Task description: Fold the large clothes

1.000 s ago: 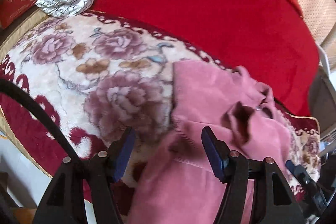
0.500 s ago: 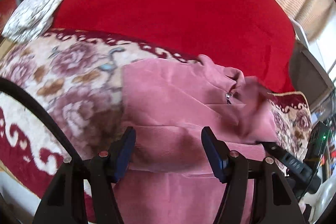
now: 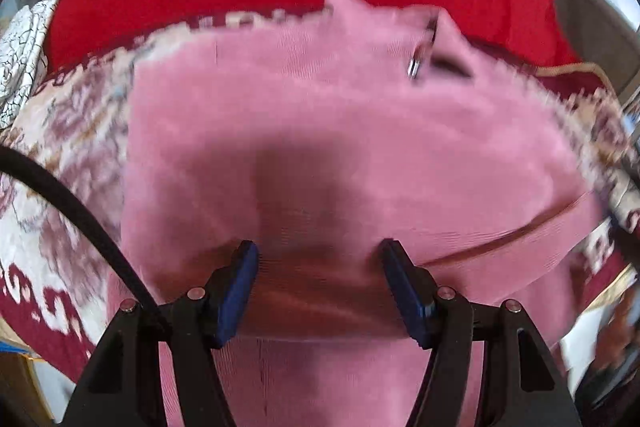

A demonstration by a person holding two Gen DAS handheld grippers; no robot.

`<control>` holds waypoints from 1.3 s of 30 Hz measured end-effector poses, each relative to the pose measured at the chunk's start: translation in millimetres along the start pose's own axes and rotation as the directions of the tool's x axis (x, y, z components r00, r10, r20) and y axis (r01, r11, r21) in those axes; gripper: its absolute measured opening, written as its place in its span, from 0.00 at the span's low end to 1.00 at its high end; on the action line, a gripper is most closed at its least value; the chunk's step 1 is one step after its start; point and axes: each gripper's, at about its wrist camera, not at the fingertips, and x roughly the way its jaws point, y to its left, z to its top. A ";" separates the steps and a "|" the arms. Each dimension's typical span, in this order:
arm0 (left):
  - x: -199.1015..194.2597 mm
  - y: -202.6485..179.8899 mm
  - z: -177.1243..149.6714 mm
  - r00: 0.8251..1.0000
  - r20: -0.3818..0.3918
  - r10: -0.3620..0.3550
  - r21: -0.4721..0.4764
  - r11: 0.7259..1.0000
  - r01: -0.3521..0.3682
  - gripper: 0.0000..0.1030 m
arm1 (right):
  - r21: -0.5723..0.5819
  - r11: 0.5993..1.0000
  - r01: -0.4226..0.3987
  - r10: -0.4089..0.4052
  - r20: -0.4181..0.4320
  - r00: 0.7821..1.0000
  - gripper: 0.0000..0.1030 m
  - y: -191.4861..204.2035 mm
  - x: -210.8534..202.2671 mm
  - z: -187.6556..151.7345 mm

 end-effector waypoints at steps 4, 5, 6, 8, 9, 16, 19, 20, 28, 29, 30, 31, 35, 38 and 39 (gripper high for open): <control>-15.6 0.1 -6.0 1.000 0.018 -0.001 0.025 1.000 0.001 0.64 | -0.070 0.997 -0.037 0.039 0.029 0.999 0.80 16.4 -8.8 -0.9; -22.2 1.5 -6.4 0.999 0.034 -0.007 0.024 1.000 0.006 0.64 | -0.102 0.994 -0.037 0.040 0.027 0.999 0.80 22.8 -7.2 -2.3; -28.3 1.7 -5.9 0.999 0.051 -0.010 0.023 1.000 0.008 0.64 | -0.137 0.990 -0.035 0.038 0.017 0.999 0.80 29.8 -4.2 -4.8; -41.6 7.6 -6.6 0.994 0.106 -0.006 0.014 1.000 0.004 0.64 | -0.202 0.979 -0.018 0.004 -0.066 0.998 0.80 41.9 14.6 -12.4; -46.8 10.7 -7.0 0.992 0.127 0.001 0.006 1.000 -0.002 0.64 | -0.216 0.976 -0.003 -0.021 -0.111 0.994 0.80 42.8 25.1 -16.2; -47.2 58.9 -15.8 0.989 0.130 0.066 -0.145 0.988 -0.047 0.64 | -0.248 0.966 0.078 -0.133 -0.211 0.968 0.74 47.3 42.1 -26.7; -46.6 74.9 -18.9 0.986 0.147 0.079 -0.191 0.980 -0.050 0.64 | -0.229 0.973 0.042 -0.078 -0.152 0.985 0.74 55.8 24.8 -17.1; -43.8 80.5 -18.3 0.986 0.146 0.083 -0.210 0.976 -0.051 0.64 | -0.240 0.970 0.032 -0.065 -0.130 0.989 0.74 60.7 20.9 -14.8; -12.0 89.9 -22.9 0.996 0.062 0.070 -0.198 0.979 -0.056 0.65 | -0.217 0.973 0.076 -0.142 -0.307 0.941 0.74 45.0 71.0 -25.9; -16.7 90.0 -27.1 0.996 0.069 0.060 -0.192 0.980 -0.046 0.65 | -0.222 0.973 0.067 -0.131 -0.289 0.948 0.75 46.1 65.9 -25.2; -20.2 90.7 -30.0 0.996 0.075 0.051 -0.186 0.982 -0.036 0.65 | -0.227 0.973 0.050 -0.116 -0.288 0.951 0.76 49.3 59.5 -23.1; -25.2 91.6 -34.7 0.996 0.082 0.043 -0.175 0.984 -0.028 0.65 | -0.221 0.975 0.031 -0.098 -0.300 0.949 0.76 50.2 54.8 -20.8; -48.0 94.2 -57.7 0.994 0.101 0.039 -0.106 0.994 -0.028 0.65 | -0.199 0.980 -0.021 -0.037 -0.282 0.959 0.76 43.1 28.6 -10.7; -64.2 95.3 -82.5 0.993 0.110 0.029 -0.066 0.998 -0.022 0.65 | -0.196 0.979 -0.060 0.001 -0.285 0.959 0.76 27.1 1.7 -5.8; -68.5 98.1 -95.6 0.994 0.107 0.004 -0.052 0.999 0.001 0.65 | -0.179 0.981 -0.080 0.023 -0.300 0.954 0.76 18.4 -8.8 -6.3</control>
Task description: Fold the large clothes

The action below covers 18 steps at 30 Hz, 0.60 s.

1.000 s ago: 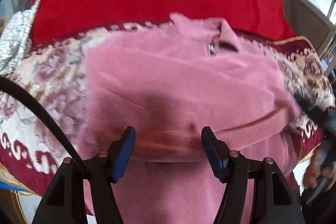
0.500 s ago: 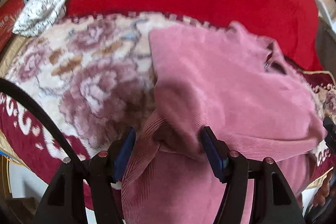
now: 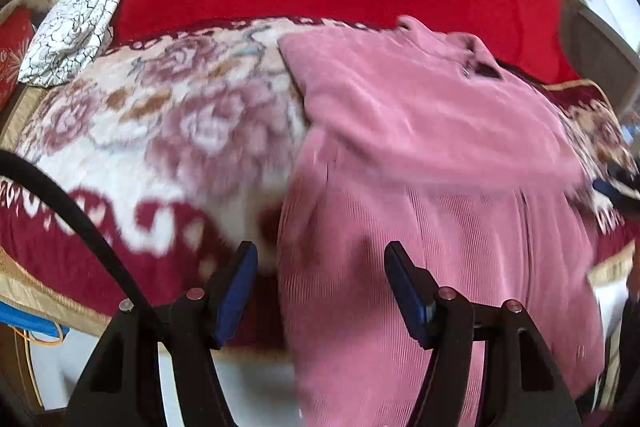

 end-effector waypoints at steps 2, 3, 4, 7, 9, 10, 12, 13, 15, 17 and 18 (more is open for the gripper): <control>-6.7 7.8 -24.4 0.999 -0.019 -0.051 0.006 0.999 0.051 0.65 | 0.019 0.999 -0.037 0.037 -0.026 0.999 0.76 -12.8 -14.9 -8.7; -8.0 11.5 -34.3 0.997 -0.029 -0.069 0.002 0.998 0.069 0.65 | 0.032 0.998 -0.056 0.057 -0.045 0.997 0.76 -20.8 -20.9 -16.4; -9.2 17.0 -47.8 0.995 -0.041 -0.094 -0.004 0.996 0.094 0.65 | 0.055 0.996 -0.075 0.078 -0.066 0.995 0.76 -30.2 -27.0 -24.7; -8.4 29.3 -75.6 0.986 -0.056 -0.158 -0.048 0.987 0.155 0.65 | 0.128 0.985 -0.118 0.132 -0.109 0.985 0.76 -56.1 -35.5 -48.7; -4.3 39.6 -92.8 0.973 -0.056 -0.223 -0.110 0.970 0.215 0.65 | 0.171 0.976 -0.137 0.160 -0.132 0.978 0.77 -69.0 -34.4 -63.0; -1.5 44.3 -100.1 0.964 -0.053 -0.261 -0.139 0.958 0.252 0.65 | 0.197 0.970 -0.145 0.176 -0.153 0.972 0.77 -74.6 -31.0 -70.3; 5.1 49.5 -108.8 0.952 -0.051 -0.303 -0.175 0.941 0.290 0.65 | 0.250 0.954 -0.168 0.215 -0.174 0.961 0.77 -81.0 -23.5 -81.4; 9.9 51.4 -112.2 0.947 -0.052 -0.317 -0.188 0.935 0.303 0.65 | 0.269 0.945 -0.186 0.239 -0.177 0.955 0.77 -82.1 -19.7 -85.3; 17.9 54.0 -114.9 0.936 -0.046 -0.348 -0.201 0.921 0.332 0.64 | 0.285 0.936 -0.207 0.267 -0.190 0.945 0.77 -79.0 -10.2 -89.5; 24.9 56.6 -115.8 0.923 -0.031 -0.383 -0.223 0.903 0.367 0.64 | 0.295 0.931 -0.215 0.286 -0.223 0.932 0.77 -72.4 3.3 -92.1; 29.2 57.8 -114.9 0.913 -0.019 -0.407 -0.234 0.890 0.392 0.64 | 0.297 0.933 -0.203 0.279 -0.240 0.930 0.77 -68.1 11.4 -93.2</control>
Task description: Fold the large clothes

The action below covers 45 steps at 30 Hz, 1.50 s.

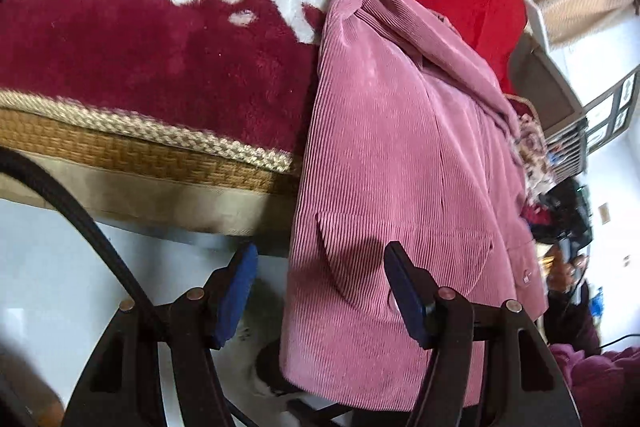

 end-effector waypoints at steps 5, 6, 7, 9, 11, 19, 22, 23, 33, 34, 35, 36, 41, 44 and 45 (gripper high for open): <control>10.1 -0.2 5.4 0.996 0.001 -0.088 0.014 0.996 0.088 0.62 | -0.041 0.999 0.015 -0.017 -0.043 0.999 0.77 18.8 29.5 -0.8; 12.2 -1.9 7.1 0.995 -0.003 -0.100 0.025 0.995 0.100 0.62 | -0.063 0.998 -0.008 0.005 -0.053 0.999 0.77 26.8 34.7 -1.5; 13.0 -3.9 6.7 0.994 -0.007 -0.107 0.032 0.994 0.108 0.62 | -0.084 0.996 -0.020 0.016 -0.053 0.998 0.77 31.7 36.9 -3.2; 22.6 -7.6 8.9 0.989 -0.030 -0.147 0.033 0.988 0.148 0.62 | -0.126 0.990 -0.060 0.051 -0.072 0.996 0.77 43.1 44.6 -6.0; 28.5 -5.9 10.6 0.983 -0.047 -0.180 0.015 0.983 0.181 0.62 | -0.153 0.987 -0.040 0.027 -0.084 0.996 0.77 49.3 54.7 -7.0; 43.1 10.3 8.5 0.981 -0.061 -0.182 -0.031 0.983 0.180 0.63 | -0.186 0.976 -0.112 0.097 -0.087 0.991 0.77 66.7 63.2 -12.3; 49.4 15.9 7.4 0.976 -0.075 -0.204 -0.040 0.979 0.202 0.63 | -0.163 0.980 -0.114 0.098 -0.101 0.990 0.77 61.0 67.5 -10.7; 54.0 14.9 7.8 0.972 -0.080 -0.219 -0.047 0.975 0.216 0.63 | -0.151 0.981 -0.119 0.103 -0.104 0.989 0.77 57.9 68.3 -10.2; 58.4 36.2 -15.9 0.967 -0.081 -0.243 -0.097 0.967 0.235 0.63 | -0.150 0.978 -0.142 0.121 -0.144 0.982 0.77 60.9 60.0 -18.7; 58.2 39.1 -18.3 0.965 -0.088 -0.249 -0.112 0.965 0.239 0.66 | -0.152 0.977 -0.146 0.123 -0.152 0.981 0.77 62.6 60.6 -19.9; 62.1 40.7 -22.7 0.960 -0.107 -0.259 -0.132 0.961 0.244 0.69 | -0.157 0.977 -0.143 0.118 -0.162 0.980 0.77 65.1 62.7 -21.7; 66.6 41.1 -25.1 0.957 -0.120 -0.265 -0.142 0.958 0.248 0.74 | -0.162 0.977 -0.136 0.108 -0.171 0.979 0.77 66.1 64.5 -22.8; 73.2 40.2 -31.6 0.935 -0.103 -0.338 -0.153 0.935 0.321 0.75 | -0.179 0.981 -0.077 0.032 -0.243 0.970 0.77 69.6 73.7 -39.4; 69.8 36.9 -30.2 0.916 -0.057 -0.397 -0.141 0.911 0.386 0.73 | -0.204 0.976 -0.069 0.012 -0.265 0.964 0.77 73.9 73.3 -54.5; 68.1 35.3 -29.4 0.906 -0.039 -0.421 -0.139 0.900 0.413 0.64 | -0.214 0.975 -0.064 0.004 -0.269 0.963 0.77 75.1 72.9 -57.8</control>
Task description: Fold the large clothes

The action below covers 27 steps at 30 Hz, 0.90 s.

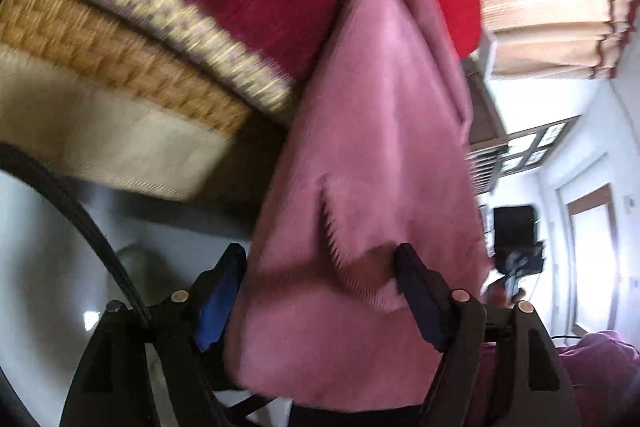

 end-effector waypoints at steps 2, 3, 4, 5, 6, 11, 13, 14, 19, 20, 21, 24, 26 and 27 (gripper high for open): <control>2.2 -5.2 1.3 1.000 0.001 -0.012 0.017 1.000 0.012 0.39 | -0.010 1.000 0.011 -0.011 0.004 1.000 0.75 2.9 1.0 -4.5; 5.3 -9.1 0.4 1.000 -0.010 0.002 0.037 0.999 -0.002 0.30 | -0.015 1.000 0.016 -0.016 0.008 1.000 0.74 4.1 1.1 -5.4; 6.4 -12.0 0.4 1.000 -0.011 0.011 0.054 0.998 -0.011 0.22 | -0.021 0.999 0.025 -0.024 0.020 1.000 0.68 5.7 0.8 -5.9; 8.0 -12.7 1.7 1.000 -0.008 0.016 0.063 0.998 -0.015 0.19 | -0.026 0.999 0.033 -0.032 0.027 0.999 0.64 7.1 1.2 -5.6; 7.1 -15.3 0.6 1.000 -0.001 0.019 0.072 0.997 -0.019 0.15 | -0.031 0.998 0.046 -0.045 0.033 0.998 0.55 7.2 0.3 -5.2; -8.3 -39.5 0.7 0.999 0.029 0.041 0.121 0.992 -0.044 0.09 | -0.082 0.991 0.103 -0.095 0.100 0.990 0.31 18.5 -13.7 -3.4; -20.6 -56.6 3.4 0.998 0.060 0.027 0.161 0.986 -0.036 0.09 | -0.124 0.987 0.098 -0.080 0.147 0.986 0.27 30.1 -24.1 -0.5; -31.3 -67.1 5.8 0.996 0.086 0.014 0.188 0.982 -0.030 0.09 | -0.140 0.986 0.094 -0.069 0.172 0.983 0.26 35.9 -28.7 1.7; -62.1 -103.0 26.3 0.987 0.161 -0.009 0.246 0.969 -0.031 0.09 | -0.201 0.975 0.096 -0.036 0.282 0.959 0.20 58.7 -46.8 22.8; -67.9 -111.9 34.3 0.984 0.176 -0.008 0.255 0.966 -0.037 0.09 | -0.200 0.975 0.094 -0.031 0.298 0.954 0.20 60.0 -49.1 27.1; -72.6 -121.0 43.6 0.982 0.188 -0.002 0.262 0.964 -0.049 0.09 | -0.197 0.976 0.087 -0.022 0.311 0.950 0.20 60.2 -52.2 32.6; -76.5 -140.2 74.8 0.980 0.198 0.028 0.263 0.961 -0.080 0.09 | -0.201 0.975 0.096 -0.015 0.370 0.929 0.20 66.0 -63.2 49.0; -74.7 -154.2 99.5 0.978 0.201 0.046 0.258 0.961 -0.098 0.09 | -0.191 0.978 0.088 0.001 0.422 0.906 0.20 66.3 -77.4 65.4; -73.6 -160.8 115.4 0.977 0.205 0.059 0.251 0.962 -0.111 0.09 | -0.178 0.981 0.077 0.010 0.444 0.896 0.20 64.5 -84.2 75.6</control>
